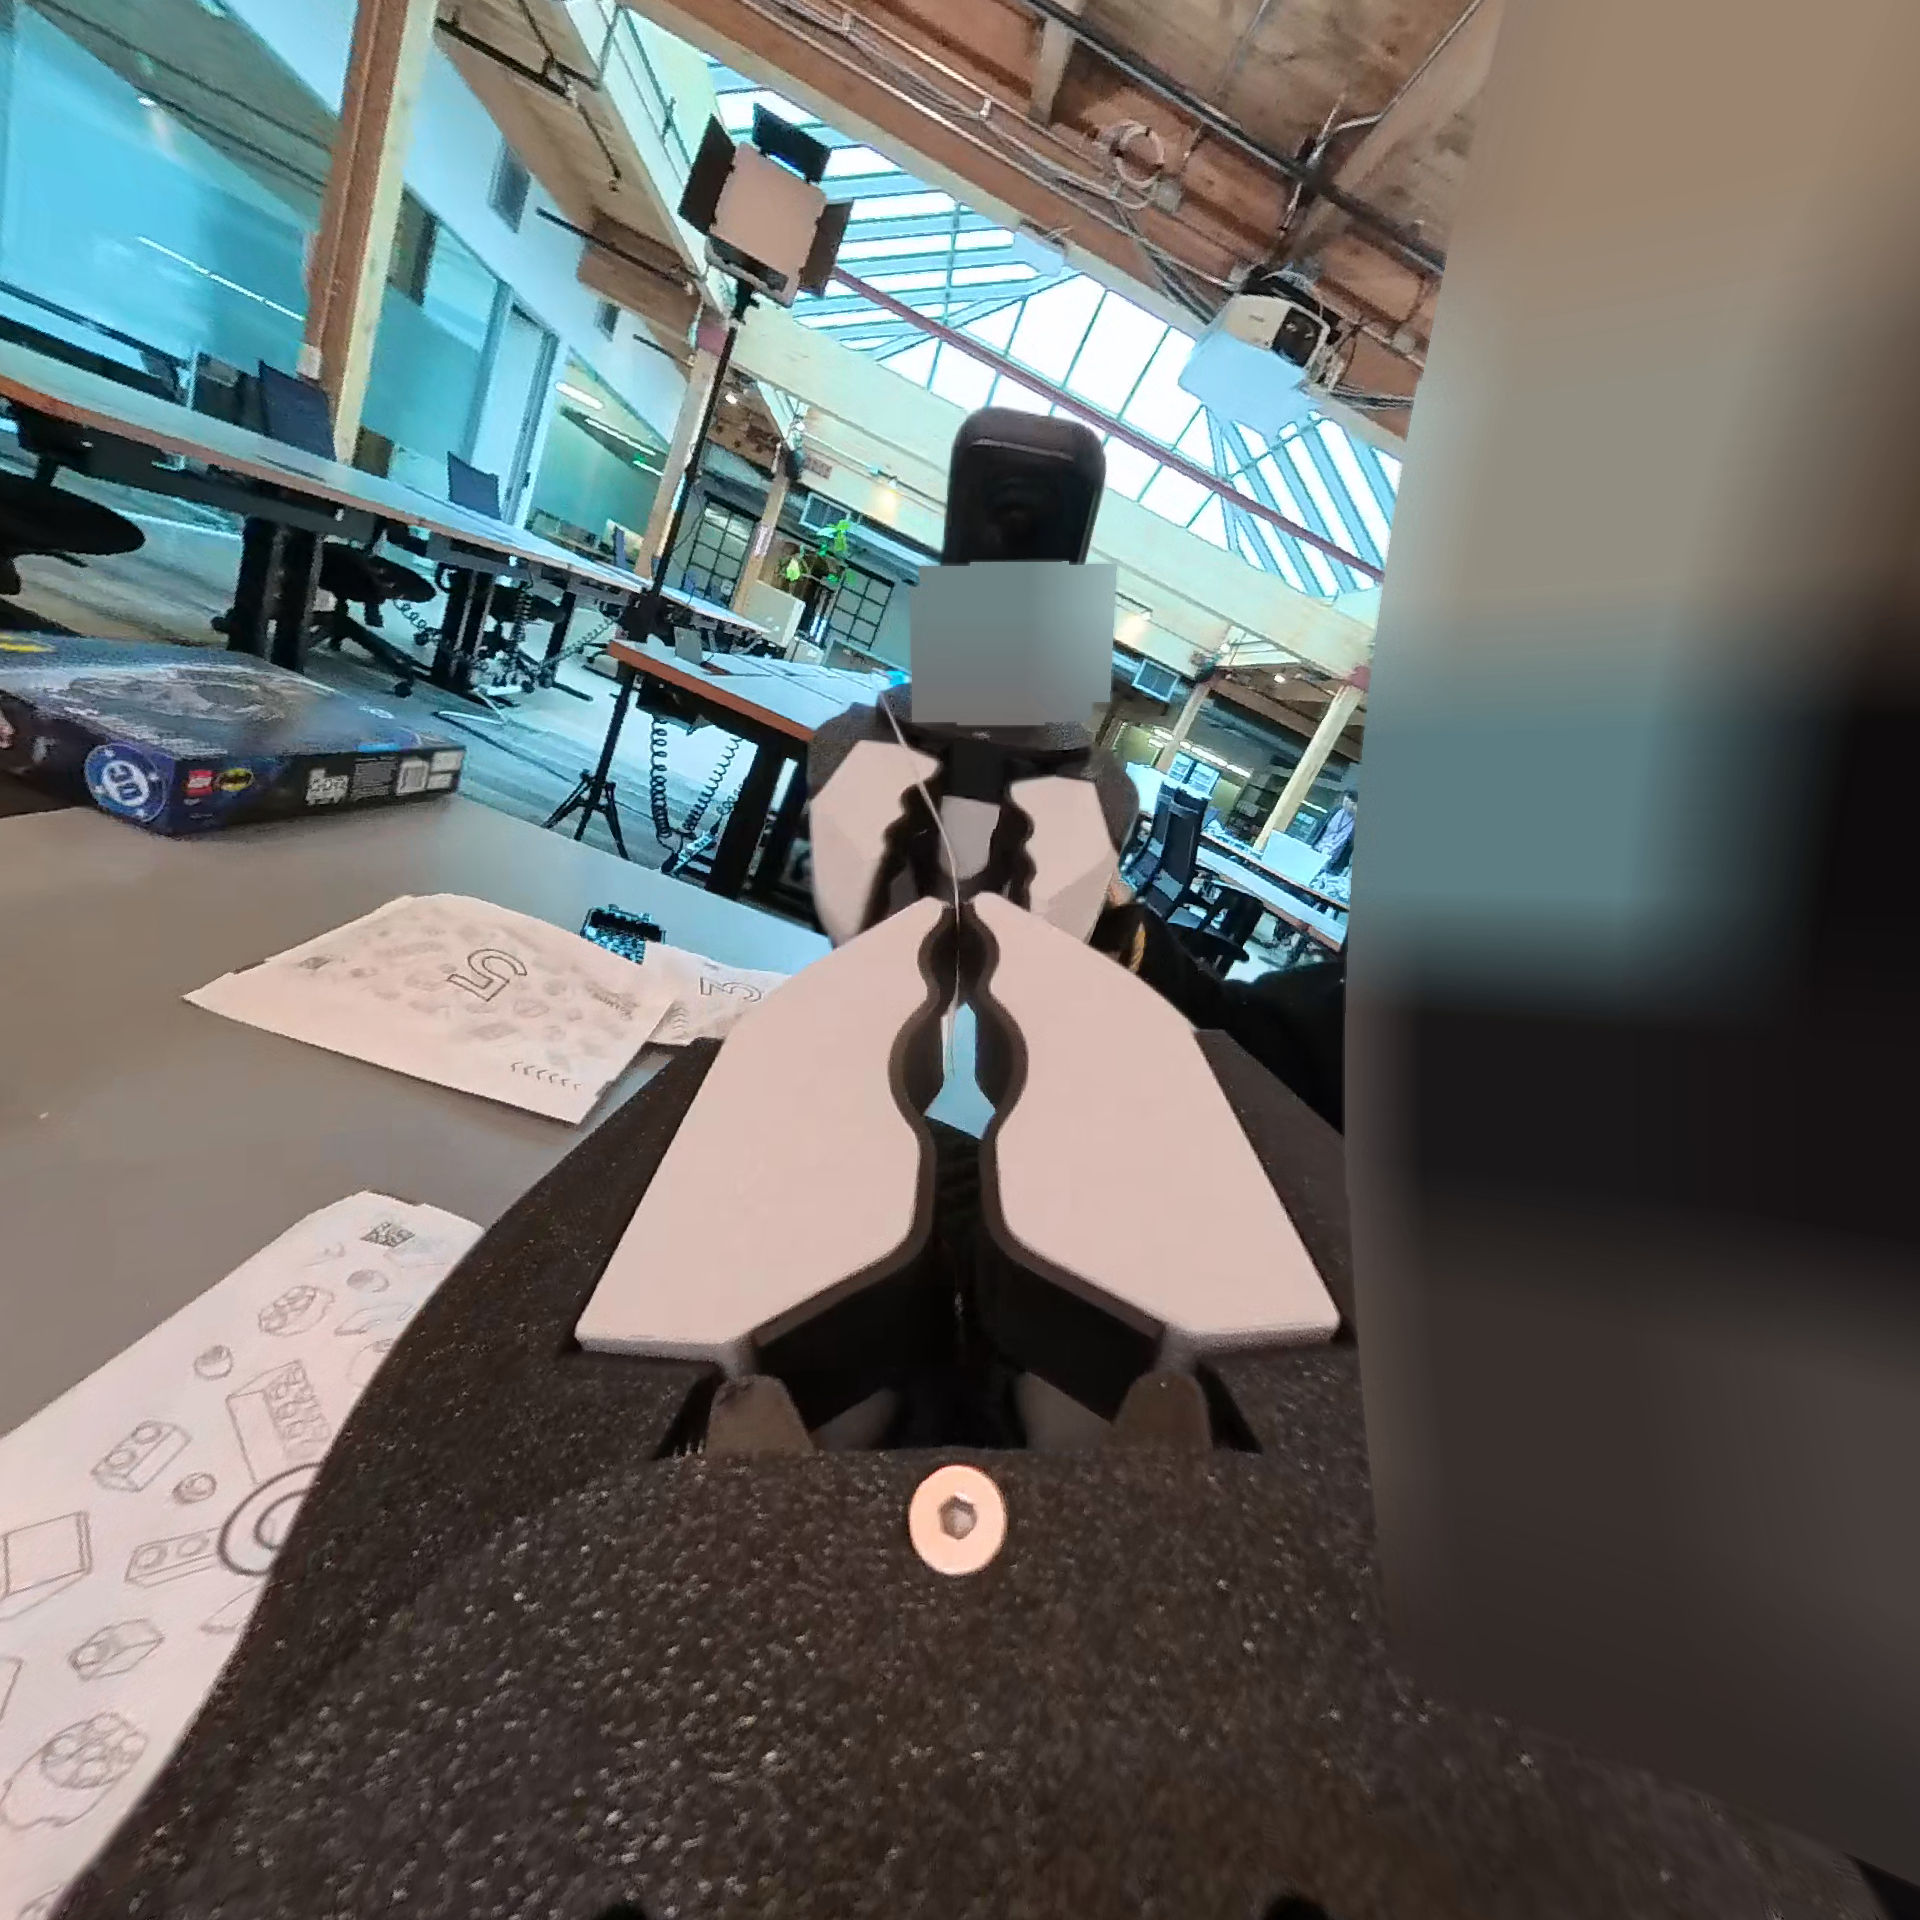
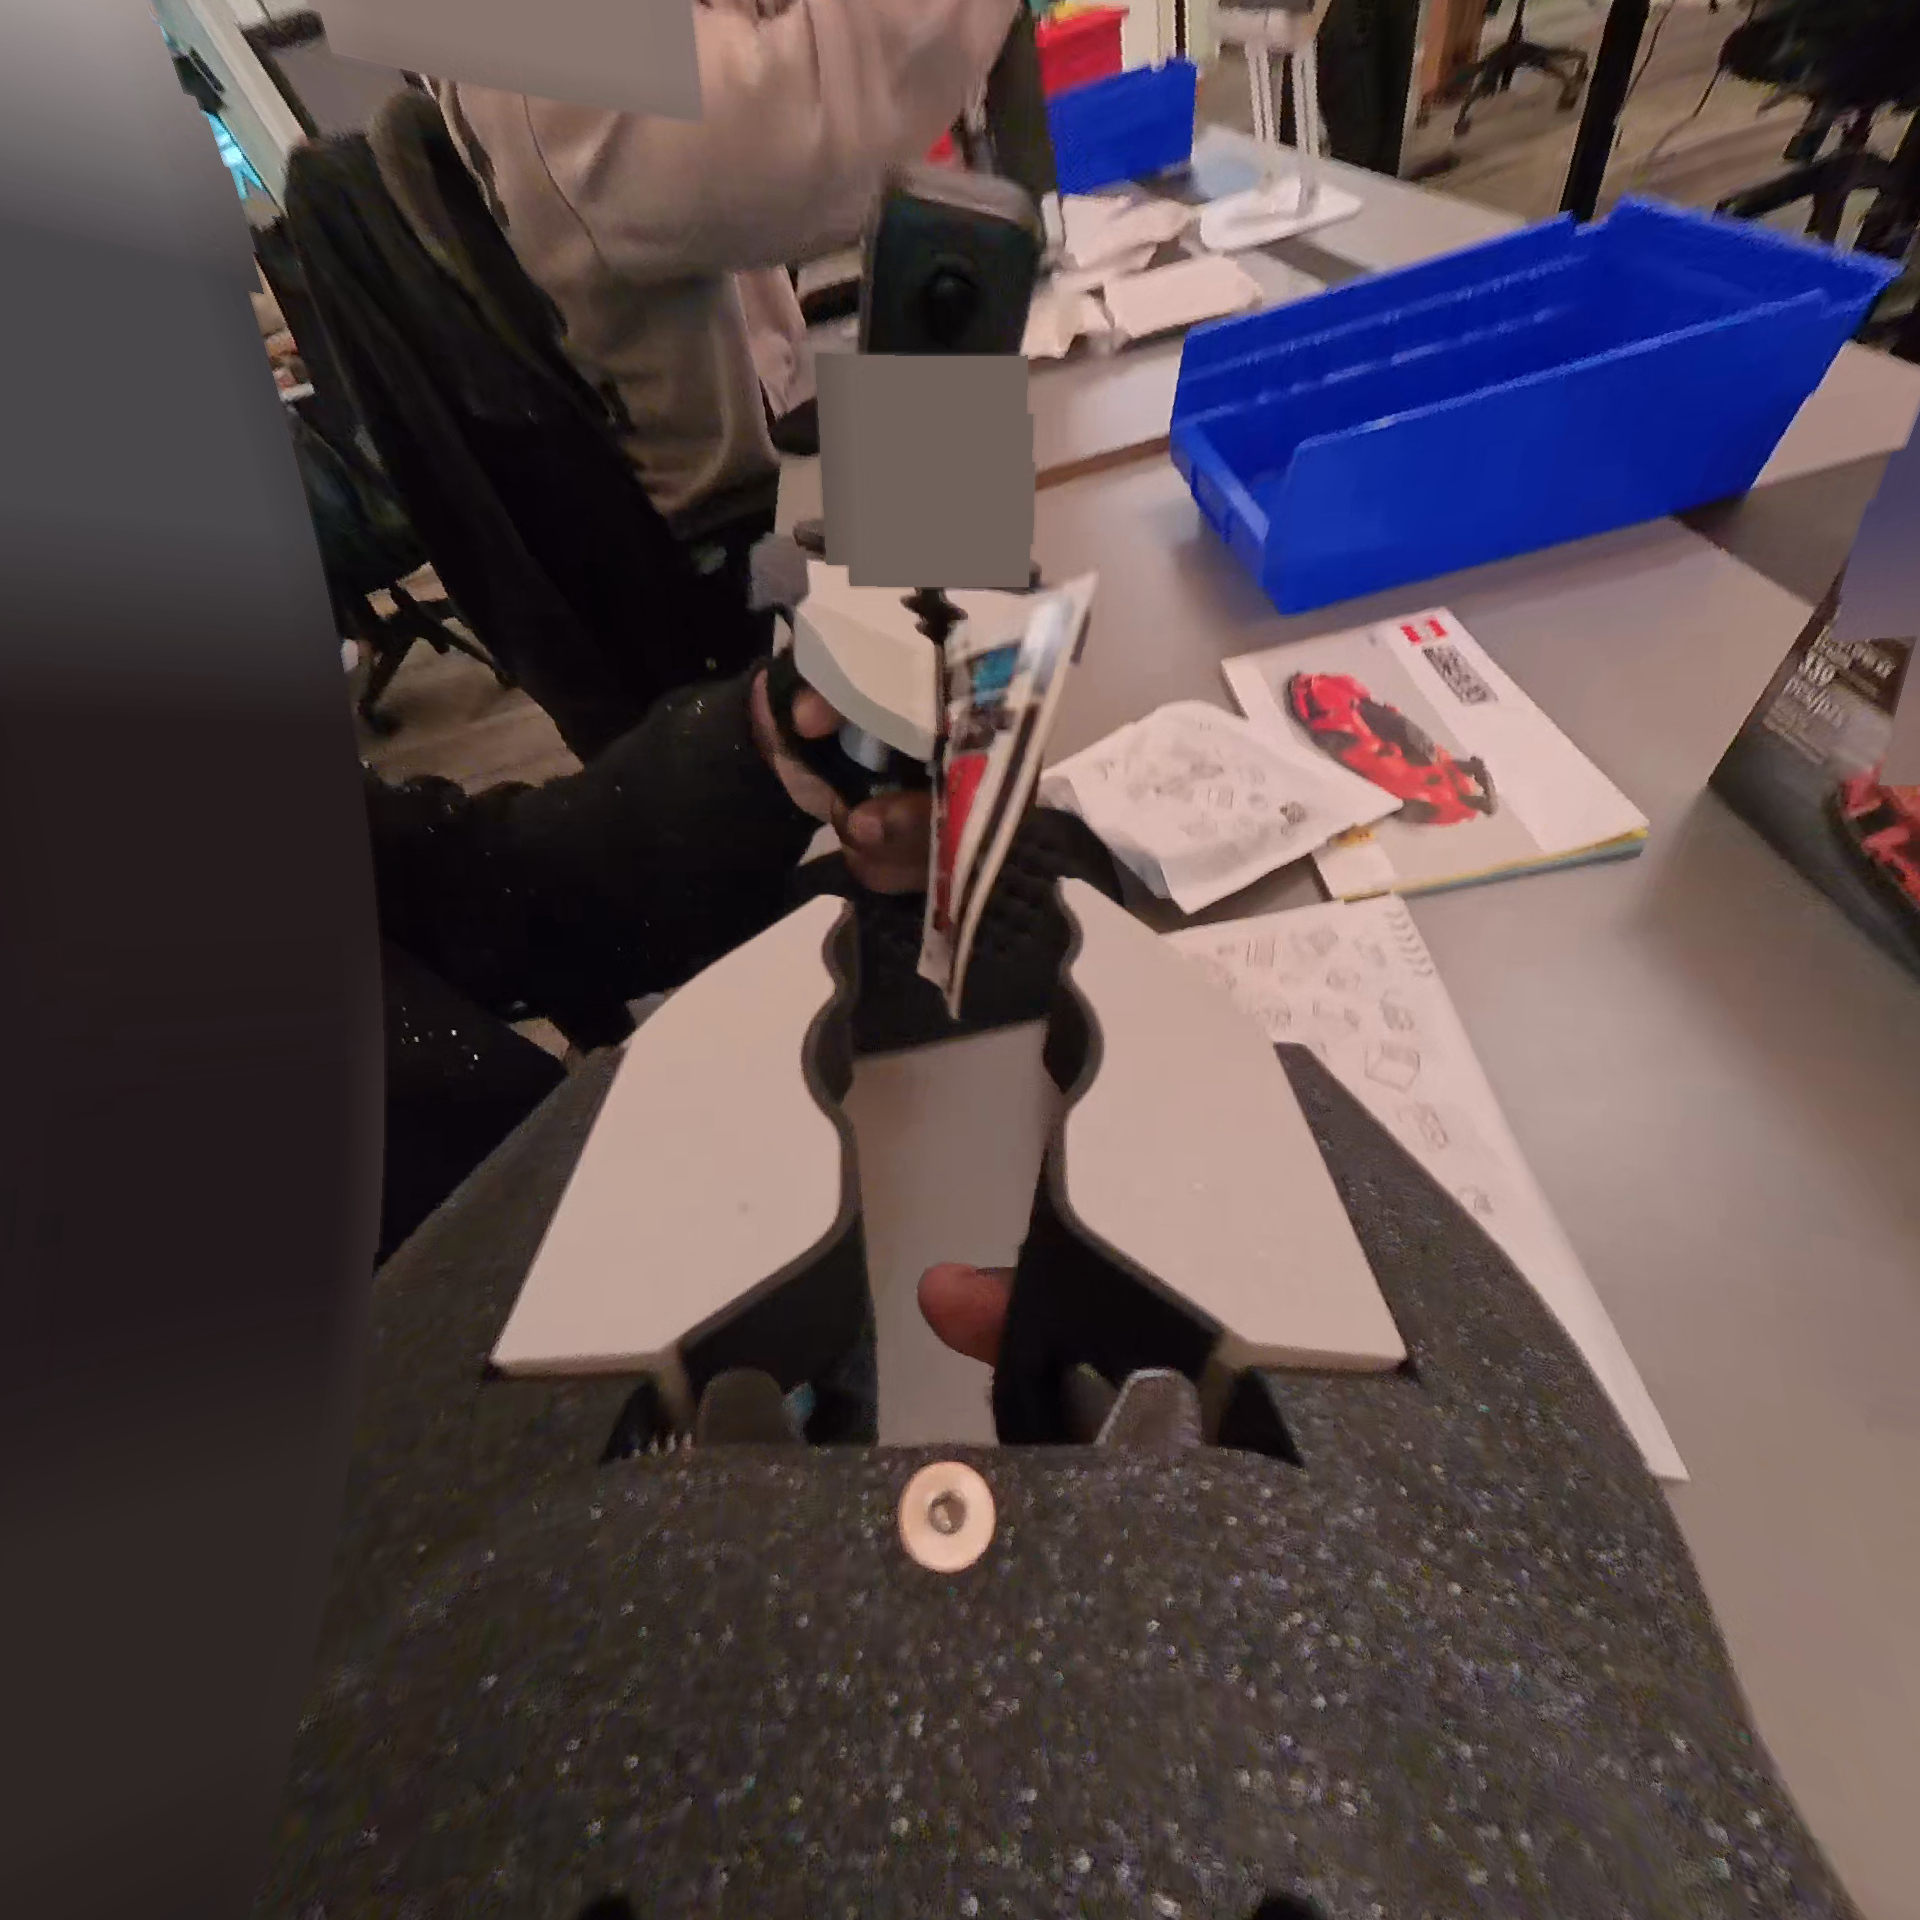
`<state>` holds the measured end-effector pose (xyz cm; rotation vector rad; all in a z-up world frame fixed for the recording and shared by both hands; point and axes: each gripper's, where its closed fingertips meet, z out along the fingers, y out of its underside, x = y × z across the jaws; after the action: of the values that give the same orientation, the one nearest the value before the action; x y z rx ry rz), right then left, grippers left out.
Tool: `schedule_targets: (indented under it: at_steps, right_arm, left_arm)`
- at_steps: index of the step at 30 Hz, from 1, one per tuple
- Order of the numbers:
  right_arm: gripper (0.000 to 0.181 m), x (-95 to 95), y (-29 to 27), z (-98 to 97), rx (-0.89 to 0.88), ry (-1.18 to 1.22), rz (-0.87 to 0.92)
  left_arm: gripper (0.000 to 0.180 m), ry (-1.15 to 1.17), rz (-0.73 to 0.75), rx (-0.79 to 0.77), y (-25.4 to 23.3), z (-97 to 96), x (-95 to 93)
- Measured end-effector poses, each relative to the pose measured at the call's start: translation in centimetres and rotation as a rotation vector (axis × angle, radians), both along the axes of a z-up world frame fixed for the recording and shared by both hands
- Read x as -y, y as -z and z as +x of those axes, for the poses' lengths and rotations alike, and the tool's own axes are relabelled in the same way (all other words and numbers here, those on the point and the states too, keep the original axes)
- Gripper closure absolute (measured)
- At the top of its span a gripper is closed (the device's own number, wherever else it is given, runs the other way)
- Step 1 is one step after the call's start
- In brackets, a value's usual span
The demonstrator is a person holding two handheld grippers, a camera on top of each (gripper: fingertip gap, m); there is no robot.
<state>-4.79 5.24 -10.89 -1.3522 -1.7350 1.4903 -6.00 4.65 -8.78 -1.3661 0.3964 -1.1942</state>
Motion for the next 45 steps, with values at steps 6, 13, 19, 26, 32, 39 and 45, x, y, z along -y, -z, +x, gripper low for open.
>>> schedule_targets:
  at_steps: [6, 13, 19, 26, 32, 39, 45]
  right_arm:
    - [0.181, -1.0, -0.1, 0.0, -0.011, 0.059, 0.148]
    - [0.181, -4.1, 1.2, 0.3, 0.048, 0.178, 0.230]
    - [0.181, -8.9, 2.5, 0.2, 0.123, 0.270, 0.229]
    - [0.181, -16.3, 7.0, -2.9, 0.264, 0.395, 0.274]
    - [0.181, -18.5, 11.2, -6.8, 0.323, 0.454, 0.038]
    - [0.181, -20.1, 15.3, -9.7, 0.408, 0.562, -0.184]
    - [0.181, -21.8, 17.5, -9.6, 0.471, 0.636, -0.061]
  left_arm:
    - [0.180, -0.039, -0.054, -0.080, 1.6, -0.5, -1.0]
    - [0.142, -0.332, -0.177, -0.383, 6.1, -3.3, -3.7]
    - [0.118, -0.525, -0.187, -0.615, 8.7, -4.5, -2.7]
    - [0.117, -0.730, -0.238, -0.848, 10.7, -4.5, -1.5]
    - [0.110, -0.711, -0.241, -0.902, 11.2, -3.0, -1.0]
    - [0.112, -0.704, -0.221, -0.910, 10.9, -3.0, -1.3]
    - [0.112, -0.703, -0.229, -0.889, 11.3, -3.2, -1.5]
